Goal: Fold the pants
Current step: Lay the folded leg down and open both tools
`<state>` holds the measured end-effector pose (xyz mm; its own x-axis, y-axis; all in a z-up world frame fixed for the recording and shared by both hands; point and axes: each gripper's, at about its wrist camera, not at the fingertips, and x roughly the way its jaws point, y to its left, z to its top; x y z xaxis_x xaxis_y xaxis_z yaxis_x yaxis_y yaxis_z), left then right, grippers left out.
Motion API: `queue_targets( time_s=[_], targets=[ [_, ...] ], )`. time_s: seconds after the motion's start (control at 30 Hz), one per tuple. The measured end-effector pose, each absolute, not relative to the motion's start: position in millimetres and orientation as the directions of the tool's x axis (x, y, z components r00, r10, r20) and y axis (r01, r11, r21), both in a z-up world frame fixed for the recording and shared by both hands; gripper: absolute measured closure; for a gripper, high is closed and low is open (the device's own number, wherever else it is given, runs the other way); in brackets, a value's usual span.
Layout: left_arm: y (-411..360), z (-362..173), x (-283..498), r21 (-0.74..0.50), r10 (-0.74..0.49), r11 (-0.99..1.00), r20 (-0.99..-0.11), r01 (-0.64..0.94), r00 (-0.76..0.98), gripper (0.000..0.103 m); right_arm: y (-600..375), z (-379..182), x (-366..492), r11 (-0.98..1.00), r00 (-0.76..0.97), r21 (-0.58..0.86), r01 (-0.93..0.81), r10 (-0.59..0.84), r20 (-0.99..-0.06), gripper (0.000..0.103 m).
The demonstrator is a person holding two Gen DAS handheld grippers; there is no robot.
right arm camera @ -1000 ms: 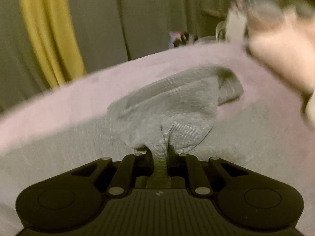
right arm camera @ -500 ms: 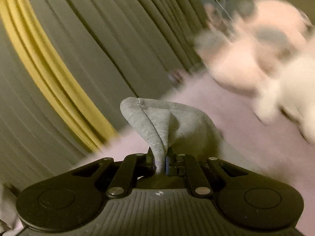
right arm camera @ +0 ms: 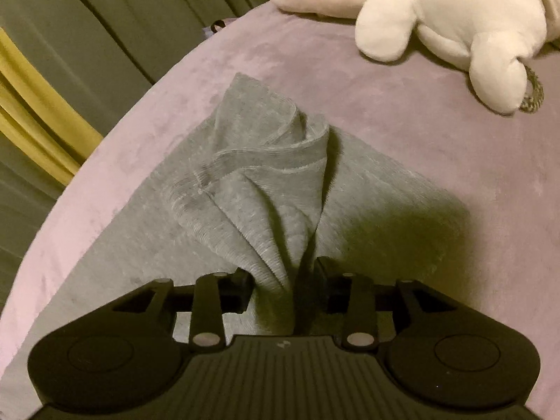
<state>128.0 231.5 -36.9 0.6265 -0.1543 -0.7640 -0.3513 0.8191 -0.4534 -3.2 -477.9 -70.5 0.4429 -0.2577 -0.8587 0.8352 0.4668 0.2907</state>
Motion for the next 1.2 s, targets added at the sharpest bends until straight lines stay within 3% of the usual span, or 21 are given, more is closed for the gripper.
queue_targets(
  time_s=[0.13, 0.2, 0.3, 0.43, 0.57, 0.7, 0.73, 0.77, 0.83, 0.87, 0.93, 1.0, 1.1, 1.2],
  targets=[
    [247.1, -39.7, 134.7, -0.533, -0.194, 0.742, -0.751, -0.407, 0.631, 0.048, -474.5, -68.1, -0.7, 0.494, 0.423, 0.249, 0.833, -0.279, -0.862, 0.063],
    [253.2, -37.9, 140.1, -0.547, -0.208, 0.725, -0.753, -0.419, 0.624, 0.055, -475.9, -71.4, 5.1, 0.507, 0.419, 0.232, 0.83, -0.293, -0.859, 0.064],
    [254.2, -35.8, 148.9, -0.506, -0.194, 0.759, -0.776, -0.41, 0.6, 0.063, -478.5, -72.1, 11.4, 0.519, 0.433, 0.232, 0.823, -0.309, -0.847, 0.083],
    [251.2, -31.8, 150.2, -0.468, -0.17, 0.795, -0.782, -0.386, 0.6, 0.066, -491.0, -65.2, 16.6, 0.475, 0.48, 0.315, 0.821, -0.278, -0.832, 0.091],
    [252.1, -33.8, 141.9, -0.456, -0.162, 0.812, -0.775, -0.364, 0.611, 0.067, -507.3, -25.0, -7.5, 0.364, 0.732, 0.638, 0.678, -0.258, -0.63, 0.092],
    [256.1, -33.4, 127.3, -0.472, -0.166, 0.802, -0.765, -0.366, 0.622, 0.065, -511.2, -16.8, -51.8, 0.343, 0.855, 0.788, 0.512, -0.287, -0.431, 0.092],
    [256.0, -34.6, 125.2, -0.473, -0.164, 0.801, -0.764, -0.368, 0.625, 0.065, -512.0, -26.2, -60.5, 0.349, 0.845, 0.773, 0.53, -0.291, -0.449, 0.092],
    [255.1, -35.8, 123.6, -0.471, -0.161, 0.801, -0.764, -0.37, 0.625, 0.065, -513.5, -38.3, -64.2, 0.352, 0.788, 0.705, 0.615, -0.304, -0.535, 0.091],
    [252.1, -37.3, 123.2, -0.457, -0.144, 0.809, -0.764, -0.37, 0.629, 0.065, -522.2, -72.3, -65.6, 0.268, 0.556, 0.492, 0.828, -0.284, -0.781, 0.09],
    [250.3, -37.3, 124.5, -0.448, -0.138, 0.815, -0.767, -0.368, 0.627, 0.064, -528.0, -92.0, -73.4, 0.205, 0.487, 0.446, 0.871, -0.242, -0.839, 0.097],
    [246.4, -31.8, 123.3, -0.417, -0.114, 0.829, -0.779, -0.373, 0.616, 0.06, -533.0, -95.9, -95.3, 0.099, 0.569, 0.564, 0.82, -0.244, -0.785, 0.096],
    [241.7, -23.2, 122.0, -0.384, -0.088, 0.845, -0.786, -0.371, 0.612, 0.036, -536.3, -84.4, -96.3, 0.095, 0.545, 0.54, 0.836, -0.257, -0.798, 0.085],
    [231.2, -5.3, 110.6, -0.31, -0.002, 0.873, -0.775, -0.377, 0.632, 0.012, -532.5, -47.0, -80.2, 0.208, 0.421, 0.367, 0.907, -0.392, -0.818, 0.066],
    [217.9, 9.5, 91.9, -0.296, 0.028, 0.883, -0.74, -0.363, 0.672, 0.008, -531.7, -15.7, -54.7, 0.362, 0.415, 0.248, 0.898, -0.518, -0.748, 0.048]
  ],
)
